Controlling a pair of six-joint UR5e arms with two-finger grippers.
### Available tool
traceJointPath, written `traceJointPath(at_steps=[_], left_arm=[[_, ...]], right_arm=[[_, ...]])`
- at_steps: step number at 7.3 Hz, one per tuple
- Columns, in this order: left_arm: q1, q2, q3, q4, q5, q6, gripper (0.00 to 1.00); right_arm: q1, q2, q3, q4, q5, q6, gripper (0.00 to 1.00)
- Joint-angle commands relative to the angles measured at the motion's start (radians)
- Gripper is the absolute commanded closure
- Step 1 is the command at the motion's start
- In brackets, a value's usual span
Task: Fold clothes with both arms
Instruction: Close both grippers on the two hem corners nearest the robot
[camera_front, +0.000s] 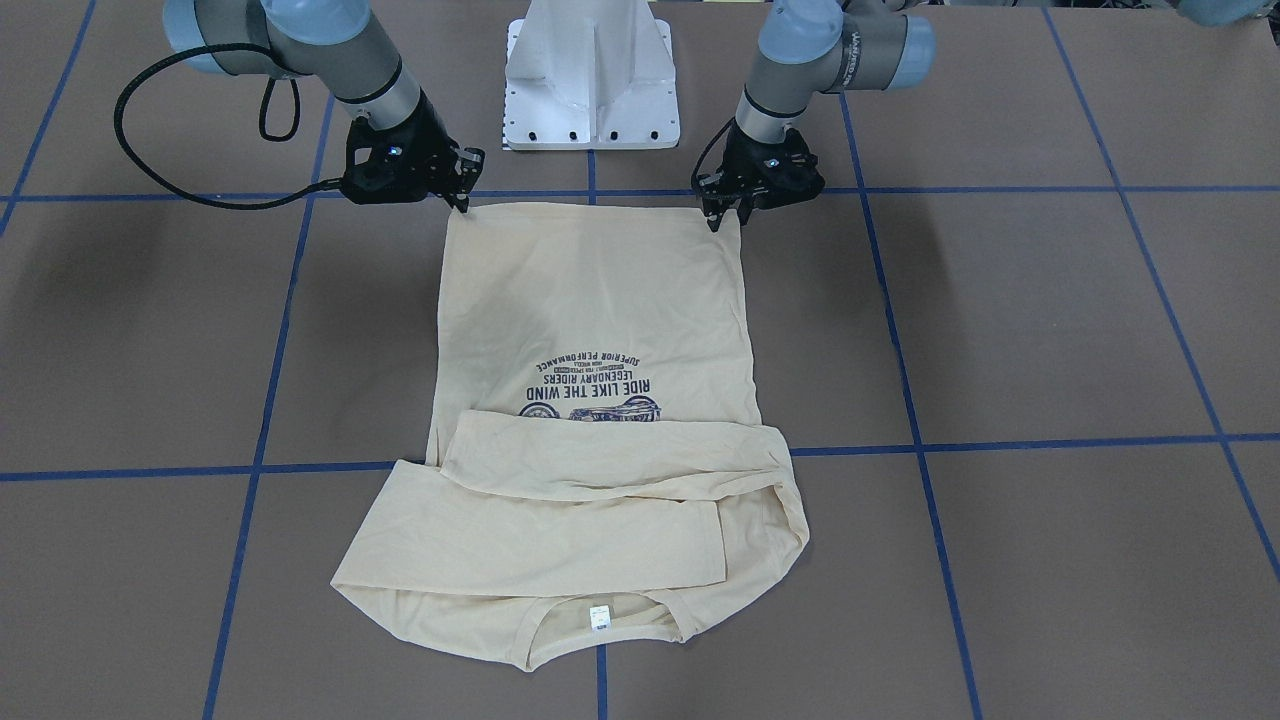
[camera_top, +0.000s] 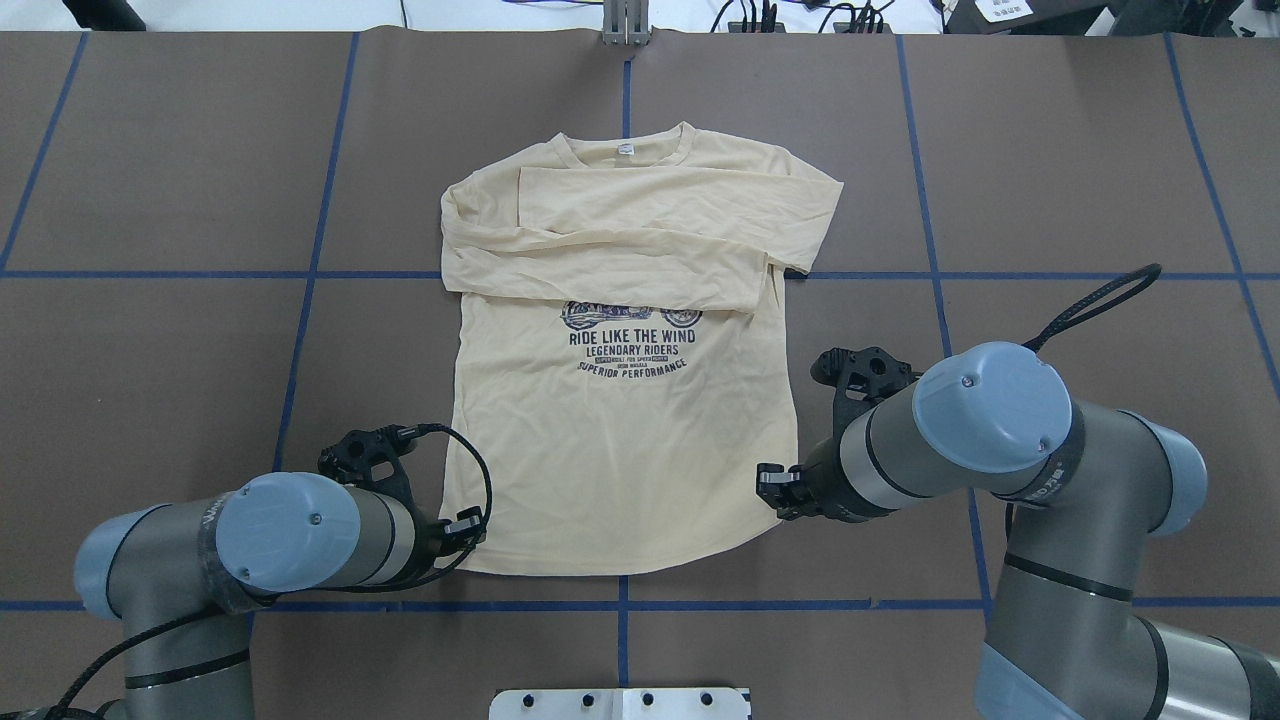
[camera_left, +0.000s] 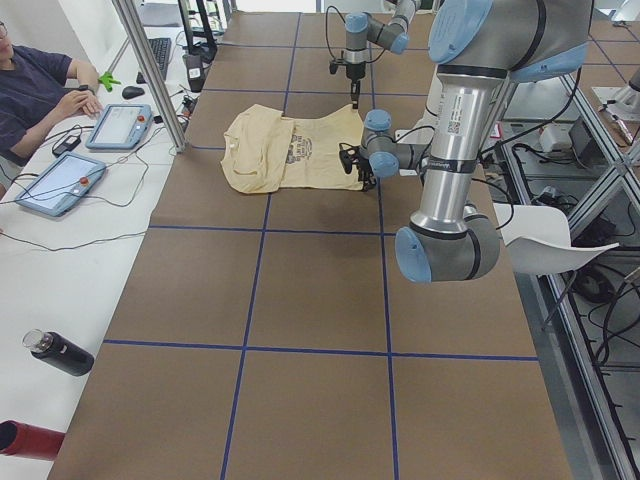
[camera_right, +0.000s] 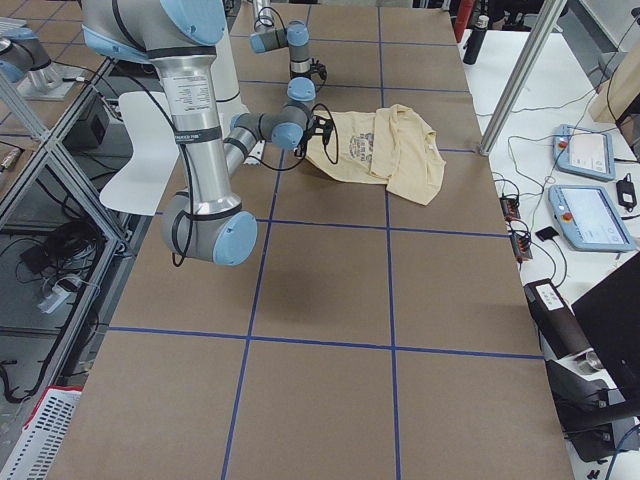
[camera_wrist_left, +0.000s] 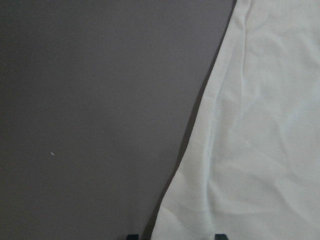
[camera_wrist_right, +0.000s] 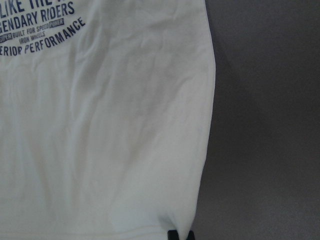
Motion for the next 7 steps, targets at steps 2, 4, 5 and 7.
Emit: traceJointPath(at_steps=[2, 4, 5, 7], left_arm=[[0.001, -0.001, -0.002, 0.0, 0.0, 0.0, 0.87], [0.001, -0.001, -0.018, 0.023, 0.0, 0.001, 1.0], [0.001, 0.0, -0.035, 0.041, -0.002, 0.006, 1.0], [-0.002, 0.0, -0.081, 0.077, -0.006, 0.012, 1.0]], right_arm=[[0.0, 0.0, -0.001, 0.0, -0.001, 0.0, 1.0], [0.0, -0.002, -0.001, 0.0, -0.001, 0.0, 1.0], [0.0, -0.002, -0.001, 0.0, -0.001, 0.0, 1.0], [0.002, -0.003, 0.002, 0.0, 0.002, 0.0, 1.0]])
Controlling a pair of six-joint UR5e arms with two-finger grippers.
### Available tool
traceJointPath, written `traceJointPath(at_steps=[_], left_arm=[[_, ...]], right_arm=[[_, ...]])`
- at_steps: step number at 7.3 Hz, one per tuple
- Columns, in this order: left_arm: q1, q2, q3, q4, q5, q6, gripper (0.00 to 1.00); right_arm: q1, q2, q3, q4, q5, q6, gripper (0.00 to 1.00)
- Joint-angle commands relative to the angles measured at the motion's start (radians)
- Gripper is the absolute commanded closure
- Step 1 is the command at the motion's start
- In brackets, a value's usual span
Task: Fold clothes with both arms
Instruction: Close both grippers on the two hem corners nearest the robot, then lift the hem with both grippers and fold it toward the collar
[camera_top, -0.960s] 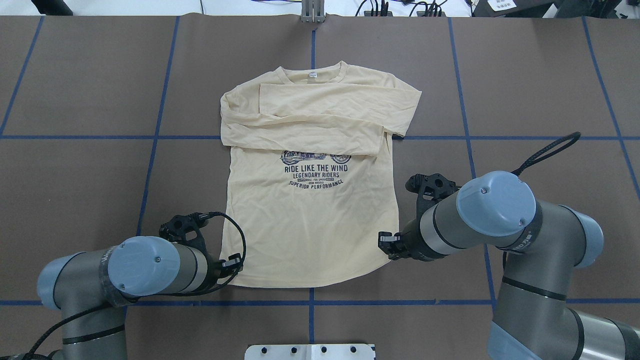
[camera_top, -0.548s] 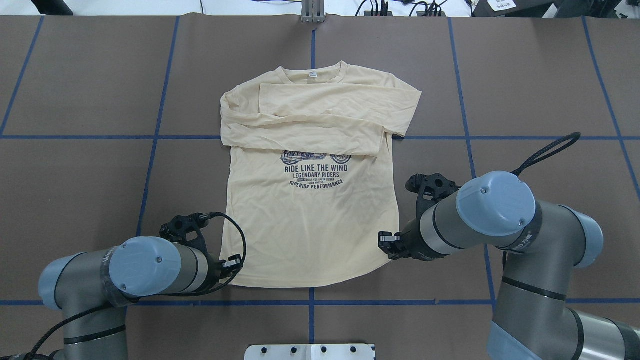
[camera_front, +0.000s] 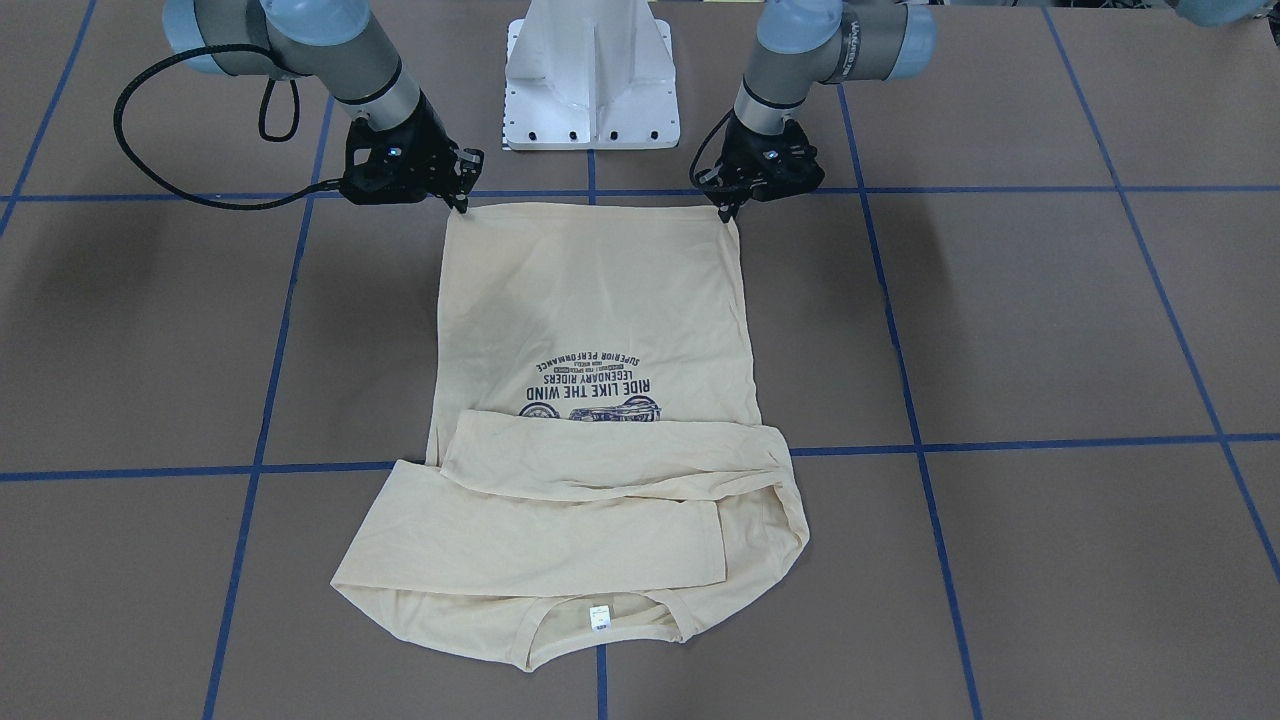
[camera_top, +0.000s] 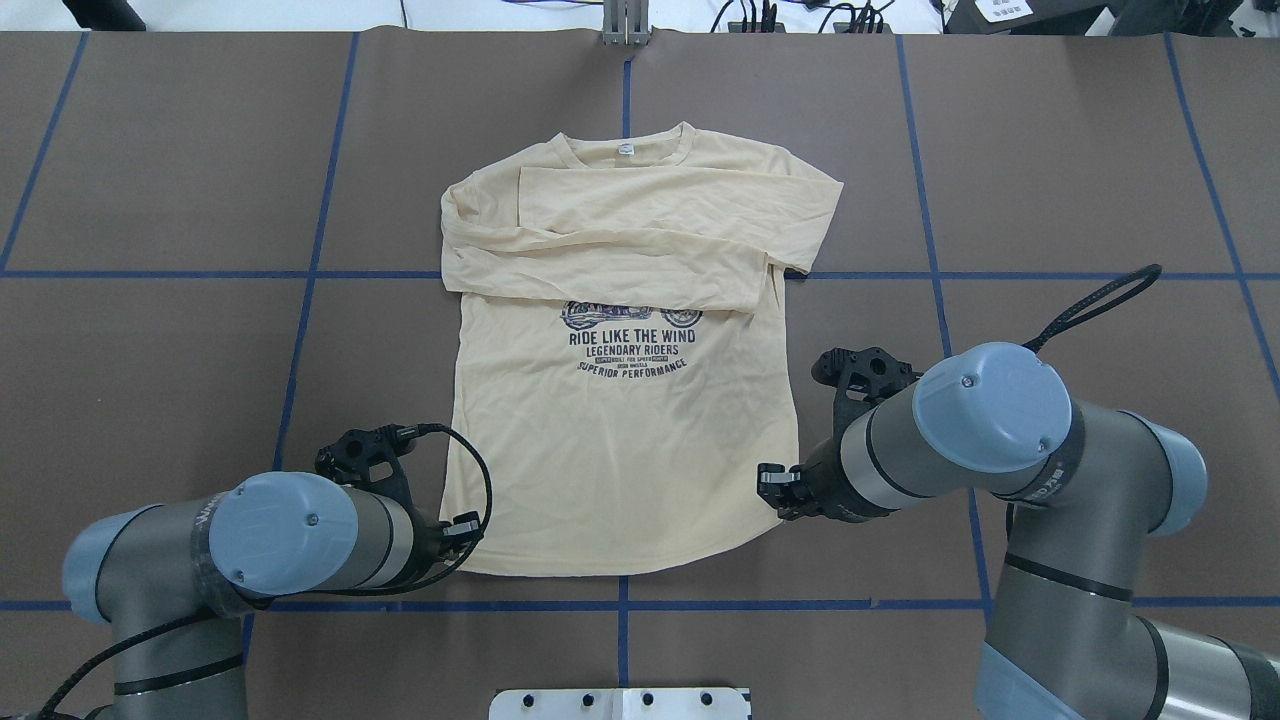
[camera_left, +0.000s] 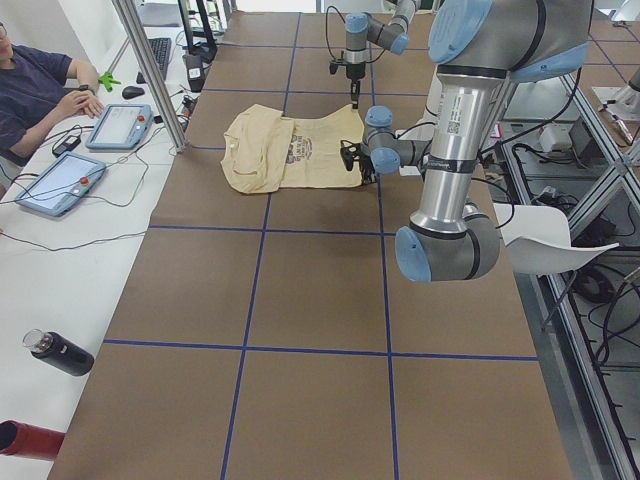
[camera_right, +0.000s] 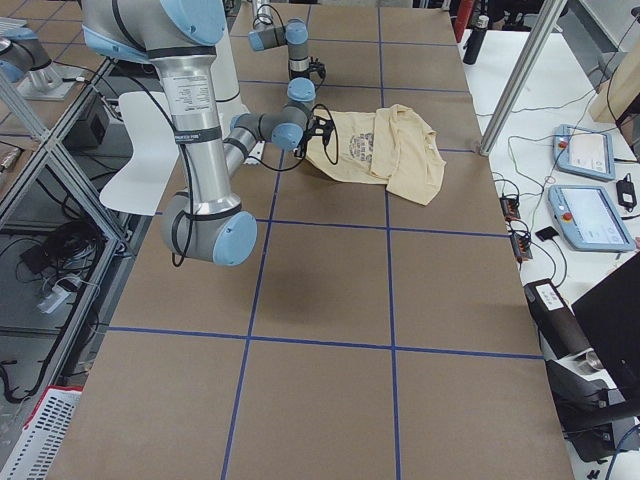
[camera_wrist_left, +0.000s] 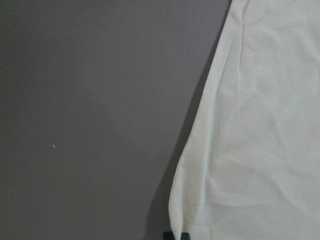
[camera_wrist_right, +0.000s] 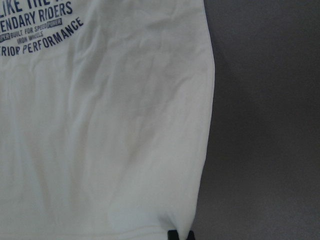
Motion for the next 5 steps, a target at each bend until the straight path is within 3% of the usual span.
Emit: traceJointPath(at_steps=[1, 3, 5], left_arm=[[-0.01, 0.009, -0.081, 0.022, -0.003, 0.005, 1.0], [0.002, 0.013, -0.131, 0.033, -0.004, 0.005, 1.0], [0.041, 0.011, -0.149, 0.038, -0.007, 0.004, 1.0]], right_arm=[[0.006, -0.01, 0.011, 0.0, 0.005, 0.0, 1.0], [0.004, -0.08, 0.076, 0.0, 0.04, 0.0, 1.0], [-0.015, -0.144, 0.13, -0.002, 0.156, 0.076, 1.0]])
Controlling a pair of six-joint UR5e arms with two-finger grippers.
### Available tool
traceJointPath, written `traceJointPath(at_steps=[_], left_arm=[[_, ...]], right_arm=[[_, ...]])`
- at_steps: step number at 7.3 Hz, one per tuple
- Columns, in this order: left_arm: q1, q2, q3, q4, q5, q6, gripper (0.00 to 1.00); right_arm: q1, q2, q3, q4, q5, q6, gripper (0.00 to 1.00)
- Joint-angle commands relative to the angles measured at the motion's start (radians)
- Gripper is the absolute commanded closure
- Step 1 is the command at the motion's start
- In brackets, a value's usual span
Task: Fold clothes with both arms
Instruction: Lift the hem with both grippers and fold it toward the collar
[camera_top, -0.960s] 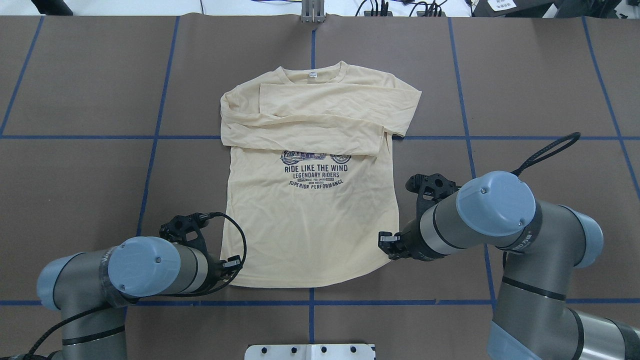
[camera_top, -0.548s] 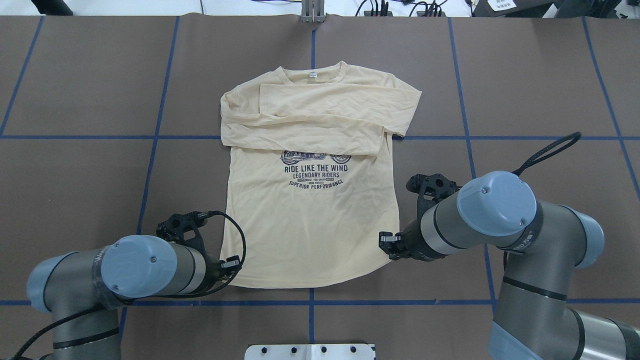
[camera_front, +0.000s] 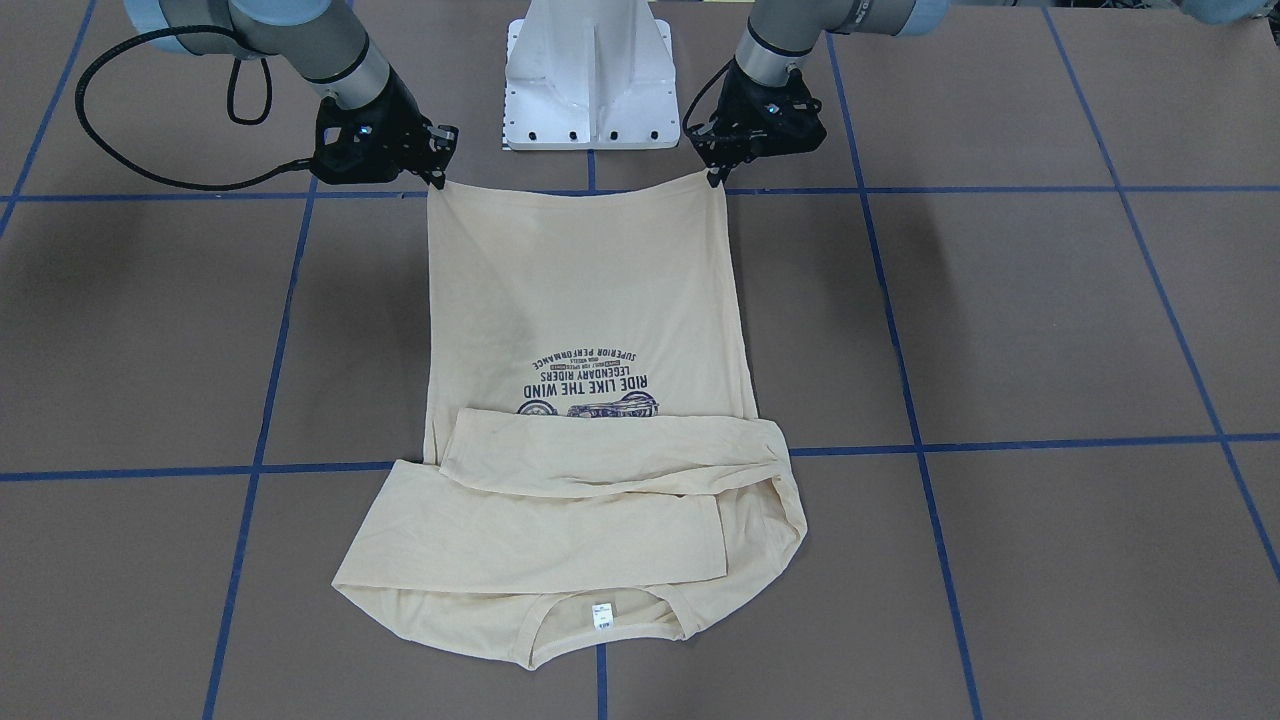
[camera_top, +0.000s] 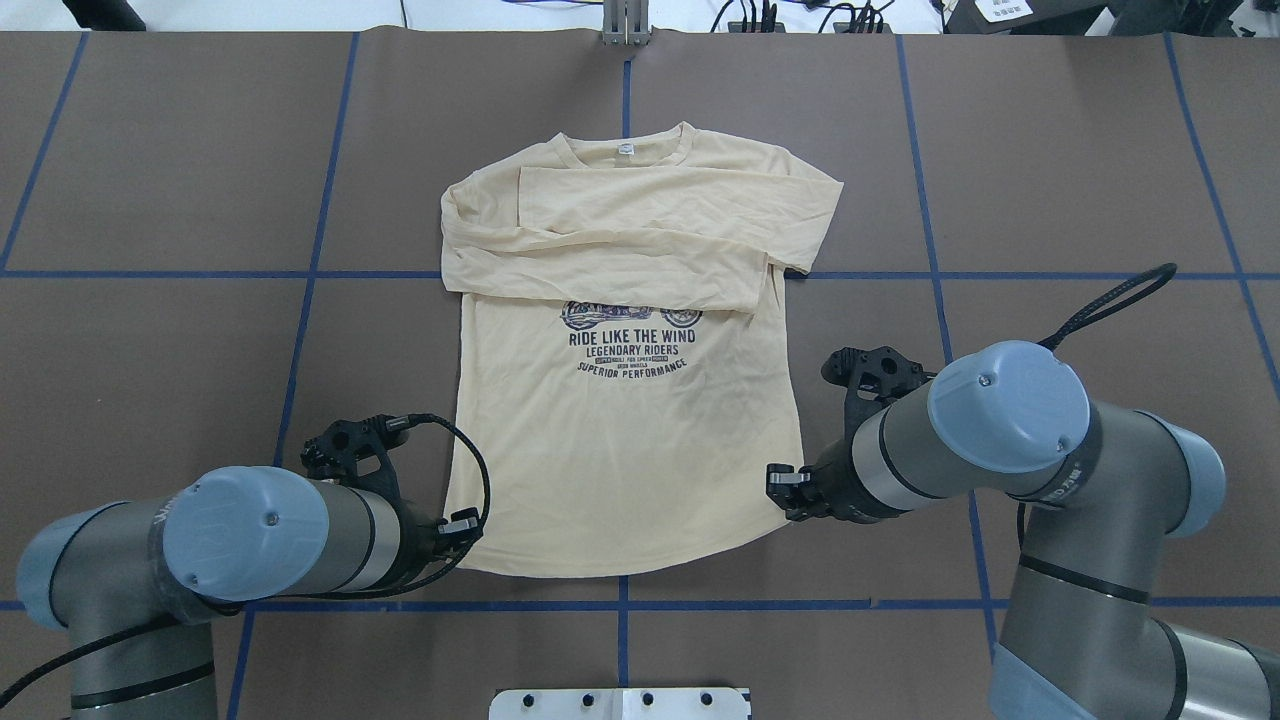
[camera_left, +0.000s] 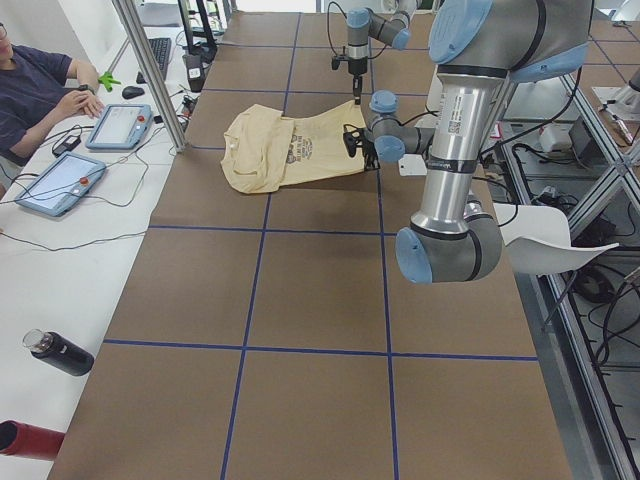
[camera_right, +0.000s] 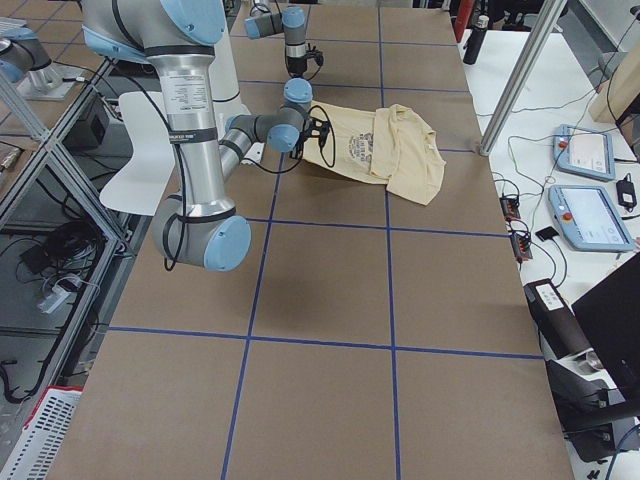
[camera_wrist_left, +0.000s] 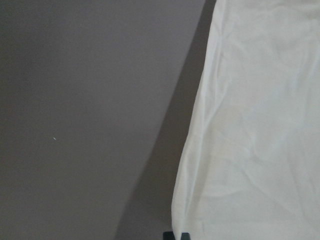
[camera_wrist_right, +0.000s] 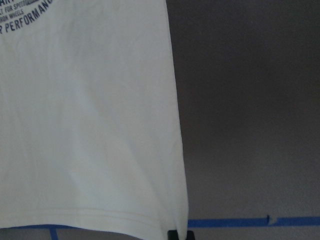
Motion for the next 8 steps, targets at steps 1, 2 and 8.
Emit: traceJointPath(at_steps=[1, 2, 8], left_arm=[[0.07, 0.001, -0.038, 0.02, -0.002, -0.002, 1.0], [0.11, 0.001, -0.088, 0.074, -0.008, -0.005, 1.0], [-0.095, -0.04, -0.139, 0.113, -0.161, 0.004, 1.0]], right_arm=[[-0.055, -0.042, 0.035, -0.001, 0.099, 0.094, 1.0], [-0.087, -0.042, 0.037, 0.001, 0.133, 0.184, 1.0], [0.193, 0.017, 0.006, 0.01, 0.181, 0.082, 1.0]])
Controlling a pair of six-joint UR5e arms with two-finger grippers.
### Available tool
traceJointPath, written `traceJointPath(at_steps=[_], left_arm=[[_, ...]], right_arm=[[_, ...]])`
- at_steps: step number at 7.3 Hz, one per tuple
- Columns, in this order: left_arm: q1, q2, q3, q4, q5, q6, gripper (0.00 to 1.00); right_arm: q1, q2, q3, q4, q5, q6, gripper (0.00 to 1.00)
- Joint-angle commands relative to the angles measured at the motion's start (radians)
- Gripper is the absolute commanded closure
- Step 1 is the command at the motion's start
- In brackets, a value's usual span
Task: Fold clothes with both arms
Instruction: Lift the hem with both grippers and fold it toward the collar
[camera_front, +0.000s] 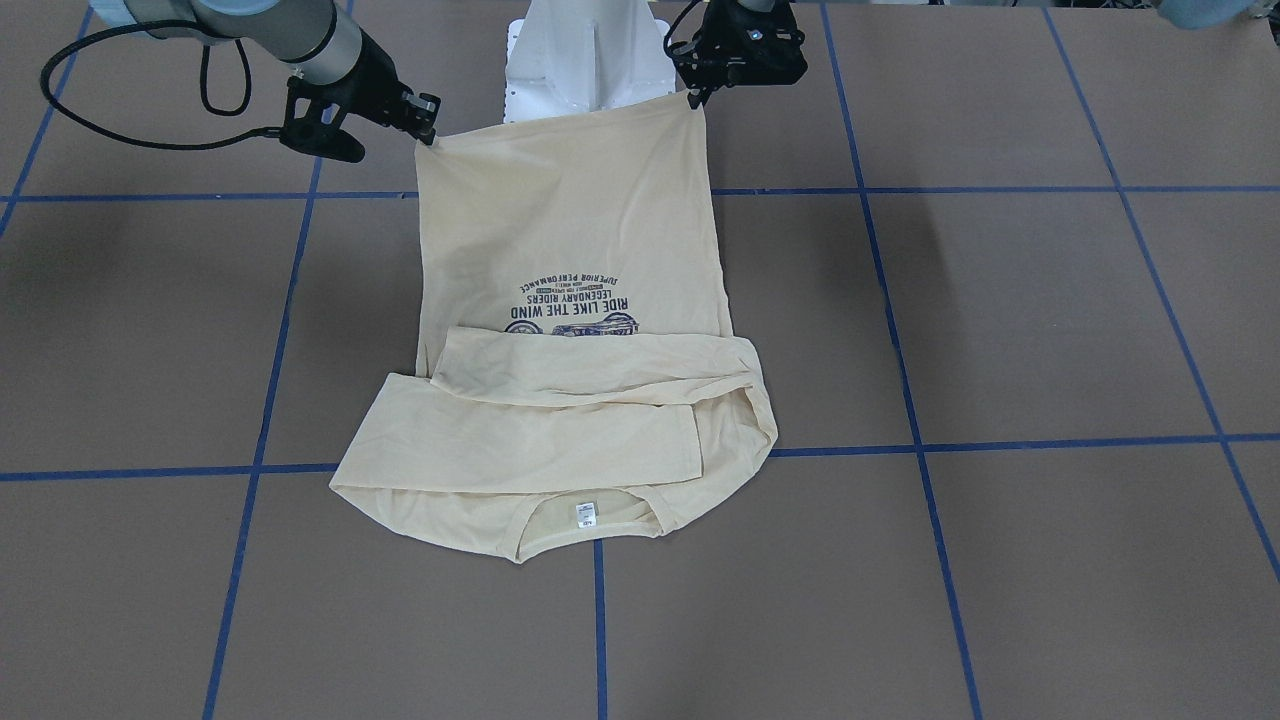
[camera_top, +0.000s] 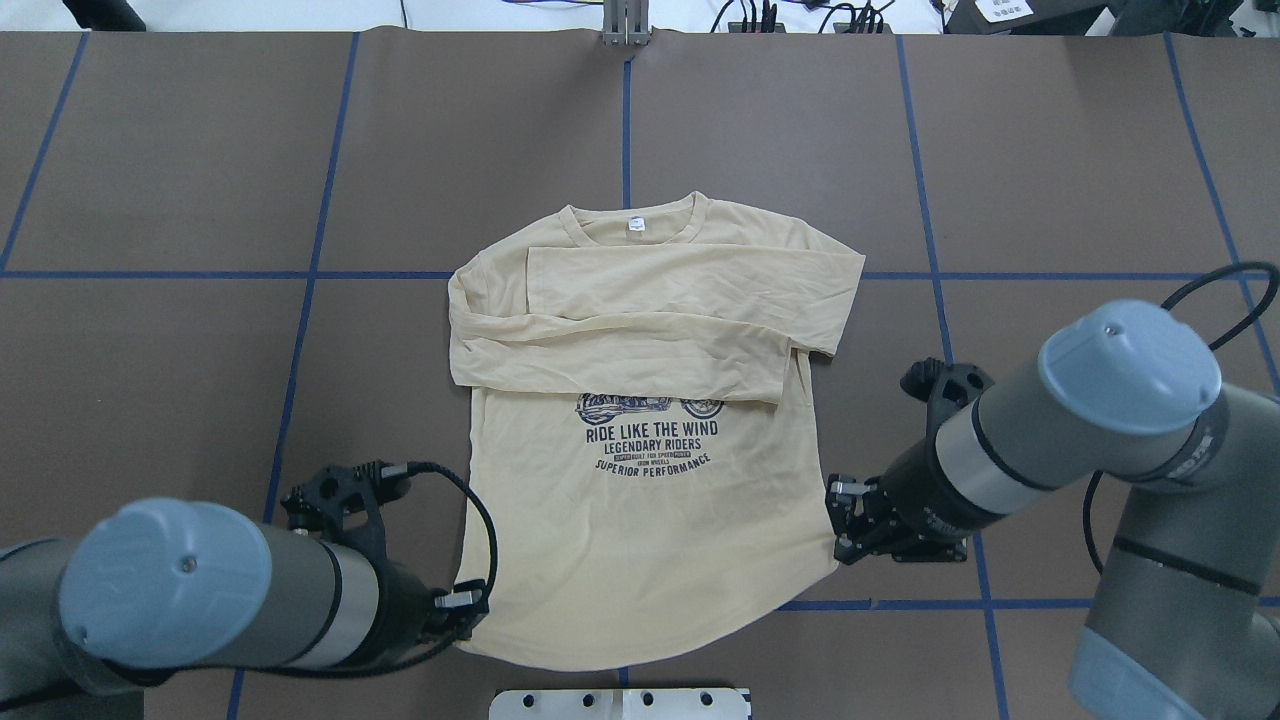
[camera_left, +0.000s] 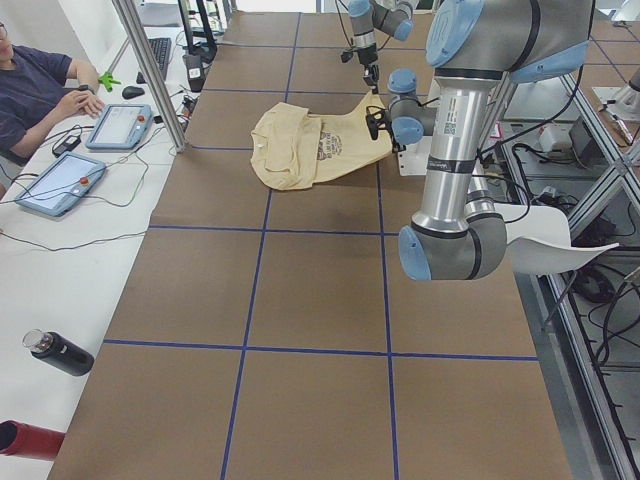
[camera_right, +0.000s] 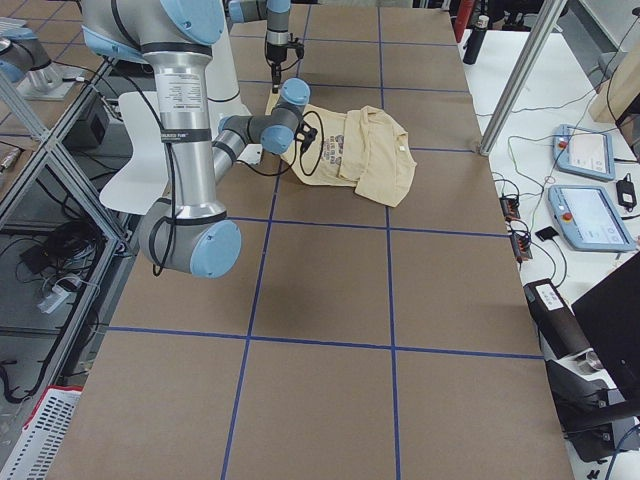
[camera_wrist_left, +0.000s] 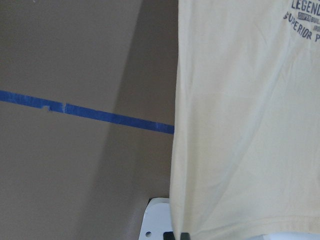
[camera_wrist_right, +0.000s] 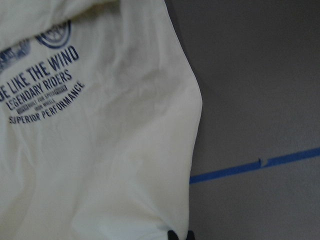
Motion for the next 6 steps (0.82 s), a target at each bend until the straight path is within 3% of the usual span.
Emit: traceJointPath(at_steps=[1, 3, 5, 6], left_arm=[[-0.24, -0.063, 0.018, 0.008, -0.129, 0.063, 1.0], [-0.441, -0.138, 0.123, 0.019, -0.242, 0.196, 1.0], [-0.496, -0.231, 0.332, -0.014, -0.238, 0.272, 1.0], [-0.511, -0.238, 0.41, -0.086, -0.238, 0.283, 1.0]], right_arm=[[0.143, 0.06, -0.059, 0.002, 0.007, -0.1, 1.0], [0.246, 0.188, -0.159, -0.007, 0.028, -0.1, 1.0], [0.336, 0.239, -0.235, -0.003, 0.018, -0.143, 1.0], [0.351, 0.294, -0.332, 0.0, 0.016, -0.176, 1.0]])
